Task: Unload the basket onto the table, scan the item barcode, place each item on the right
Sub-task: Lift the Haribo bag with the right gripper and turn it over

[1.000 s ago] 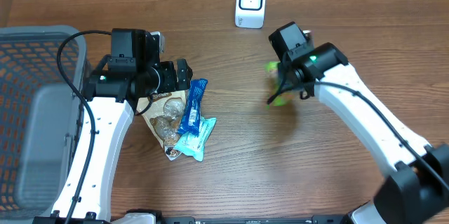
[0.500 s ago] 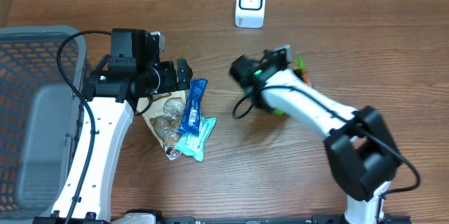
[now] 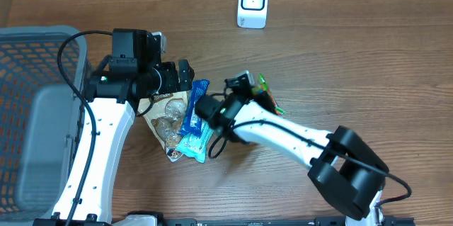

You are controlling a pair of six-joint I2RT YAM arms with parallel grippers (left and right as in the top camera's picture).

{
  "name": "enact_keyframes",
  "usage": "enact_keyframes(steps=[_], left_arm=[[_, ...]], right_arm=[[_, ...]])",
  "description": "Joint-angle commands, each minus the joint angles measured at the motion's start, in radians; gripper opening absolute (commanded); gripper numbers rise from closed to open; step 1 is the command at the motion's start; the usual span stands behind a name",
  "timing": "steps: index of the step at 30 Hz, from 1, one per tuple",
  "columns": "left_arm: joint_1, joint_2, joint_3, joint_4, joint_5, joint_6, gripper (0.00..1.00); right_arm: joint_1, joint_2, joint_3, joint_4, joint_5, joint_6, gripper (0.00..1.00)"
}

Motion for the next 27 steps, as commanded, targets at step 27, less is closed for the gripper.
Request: enact_keyframes(steps=[27], left_arm=[[0.0, 0.011, 0.0, 0.001, -0.01, -0.006, 1.0]], right_arm=[[-0.494, -0.108, 0.031, 0.002, 0.269, -0.204, 0.04]])
